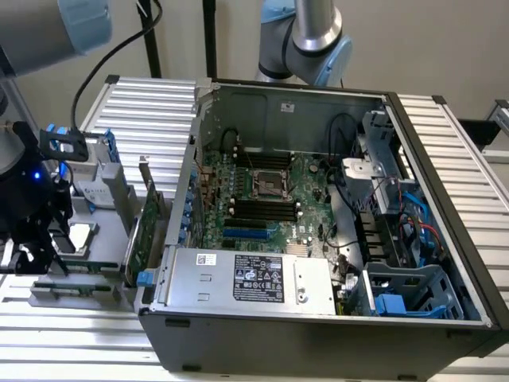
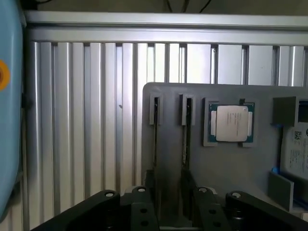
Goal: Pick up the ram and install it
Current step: 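Pick up the ram and move it above insertion slot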
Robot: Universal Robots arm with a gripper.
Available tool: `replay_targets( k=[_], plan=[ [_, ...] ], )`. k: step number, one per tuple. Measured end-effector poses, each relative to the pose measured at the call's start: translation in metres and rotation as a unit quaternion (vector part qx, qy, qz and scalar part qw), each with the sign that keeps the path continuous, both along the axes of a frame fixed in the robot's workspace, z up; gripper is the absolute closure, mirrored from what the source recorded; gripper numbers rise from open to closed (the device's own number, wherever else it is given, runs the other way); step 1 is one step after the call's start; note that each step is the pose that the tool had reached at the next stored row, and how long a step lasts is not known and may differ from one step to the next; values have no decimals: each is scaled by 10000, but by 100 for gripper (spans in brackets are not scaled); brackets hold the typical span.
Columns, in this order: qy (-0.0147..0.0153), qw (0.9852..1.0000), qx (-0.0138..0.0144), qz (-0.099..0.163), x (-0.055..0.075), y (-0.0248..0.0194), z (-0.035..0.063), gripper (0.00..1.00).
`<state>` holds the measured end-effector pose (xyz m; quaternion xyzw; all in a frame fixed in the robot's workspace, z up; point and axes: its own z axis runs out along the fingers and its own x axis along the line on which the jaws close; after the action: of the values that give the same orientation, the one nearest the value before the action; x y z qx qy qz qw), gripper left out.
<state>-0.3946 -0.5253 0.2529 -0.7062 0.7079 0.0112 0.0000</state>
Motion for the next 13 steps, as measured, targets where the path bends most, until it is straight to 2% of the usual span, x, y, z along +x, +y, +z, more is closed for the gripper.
replay_targets(
  k=[13],
  plan=[
    [0, 10000, 0, 1, 18, -54, -237, 0]
  ],
)
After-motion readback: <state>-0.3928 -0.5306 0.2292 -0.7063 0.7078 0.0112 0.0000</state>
